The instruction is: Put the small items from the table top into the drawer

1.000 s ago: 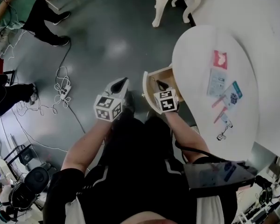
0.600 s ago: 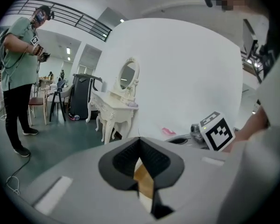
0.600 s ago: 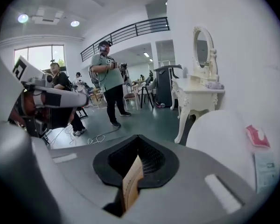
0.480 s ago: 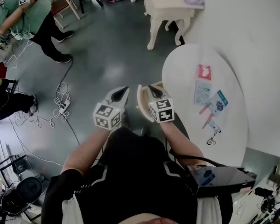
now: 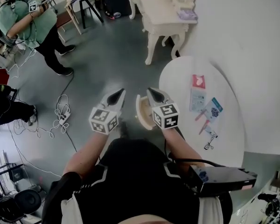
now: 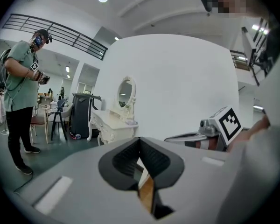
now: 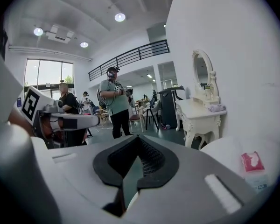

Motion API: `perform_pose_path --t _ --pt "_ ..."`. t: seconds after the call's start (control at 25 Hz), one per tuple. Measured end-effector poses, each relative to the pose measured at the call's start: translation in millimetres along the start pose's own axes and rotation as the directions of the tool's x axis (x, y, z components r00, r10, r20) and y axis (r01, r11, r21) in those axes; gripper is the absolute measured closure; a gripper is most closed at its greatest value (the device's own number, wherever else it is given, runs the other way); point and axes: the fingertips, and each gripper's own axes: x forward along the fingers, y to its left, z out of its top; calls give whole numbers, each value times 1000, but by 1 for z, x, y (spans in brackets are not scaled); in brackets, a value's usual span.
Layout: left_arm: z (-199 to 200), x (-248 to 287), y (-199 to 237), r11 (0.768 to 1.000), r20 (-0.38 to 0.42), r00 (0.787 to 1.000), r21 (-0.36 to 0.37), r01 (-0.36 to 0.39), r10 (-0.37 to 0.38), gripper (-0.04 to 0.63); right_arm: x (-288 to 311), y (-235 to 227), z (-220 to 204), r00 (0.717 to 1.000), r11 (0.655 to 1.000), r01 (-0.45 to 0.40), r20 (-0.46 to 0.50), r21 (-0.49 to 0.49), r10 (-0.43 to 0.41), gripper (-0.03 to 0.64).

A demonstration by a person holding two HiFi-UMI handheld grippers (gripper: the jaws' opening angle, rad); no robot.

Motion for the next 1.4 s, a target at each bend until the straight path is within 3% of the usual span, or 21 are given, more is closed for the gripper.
perform_pose_path --t 0.2,0.52,1.4 --pt "26 -12 9 996 60 995 2 -85 85 595 -12 12 27 997 998 -55 43 -33 57 615" --pt "46 -17 5 997 105 992 10 -75 74 595 -33 13 62 988 997 -56 141 -50 63 615" --pt "64 -26 -10 998 149 988 35 -51 45 595 -43 14 76 981 998 -33 187 -61 44 617"
